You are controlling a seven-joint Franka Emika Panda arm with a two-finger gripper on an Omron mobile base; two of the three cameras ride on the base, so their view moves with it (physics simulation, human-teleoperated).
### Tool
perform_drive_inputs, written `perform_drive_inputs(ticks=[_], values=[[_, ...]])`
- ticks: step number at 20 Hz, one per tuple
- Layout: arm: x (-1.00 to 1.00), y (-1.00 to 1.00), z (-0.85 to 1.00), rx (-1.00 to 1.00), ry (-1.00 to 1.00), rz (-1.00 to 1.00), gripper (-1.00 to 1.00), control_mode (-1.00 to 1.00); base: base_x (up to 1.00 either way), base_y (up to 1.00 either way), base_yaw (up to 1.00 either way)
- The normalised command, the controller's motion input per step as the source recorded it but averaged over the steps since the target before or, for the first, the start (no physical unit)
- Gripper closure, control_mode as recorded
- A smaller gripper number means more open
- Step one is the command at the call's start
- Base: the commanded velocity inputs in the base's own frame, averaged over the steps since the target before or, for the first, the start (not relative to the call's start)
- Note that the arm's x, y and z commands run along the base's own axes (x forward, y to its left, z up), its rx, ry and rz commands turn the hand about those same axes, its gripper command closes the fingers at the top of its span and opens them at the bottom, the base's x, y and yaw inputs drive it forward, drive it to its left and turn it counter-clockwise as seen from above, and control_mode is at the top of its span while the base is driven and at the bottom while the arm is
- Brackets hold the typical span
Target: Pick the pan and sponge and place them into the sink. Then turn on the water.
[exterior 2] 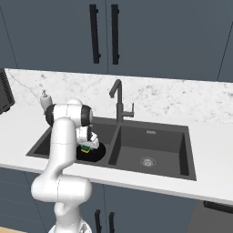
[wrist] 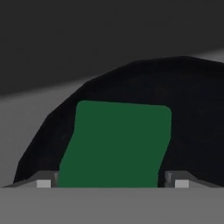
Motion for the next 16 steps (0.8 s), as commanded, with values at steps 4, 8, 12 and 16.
perform_drive_inputs(ticks=[4,8,12,16], values=[[0.04,-0.06,0.0,0.0,0.02,0.0,-1.0,-1.0,0.0,0.0,0.0],[-0.01,-0.05,0.19,0.0,0.01,0.0,-1.0,-1.0,0.0,0.0,0.0],[-0.39,0.0,0.34,0.0,0.0,0.02,-1.0,-1.0,0.0,0.0,0.0],[-0.47,0.0,0.51,0.0,0.0,0.01,-1.0,-1.0,0.0,0.0,0.0]])
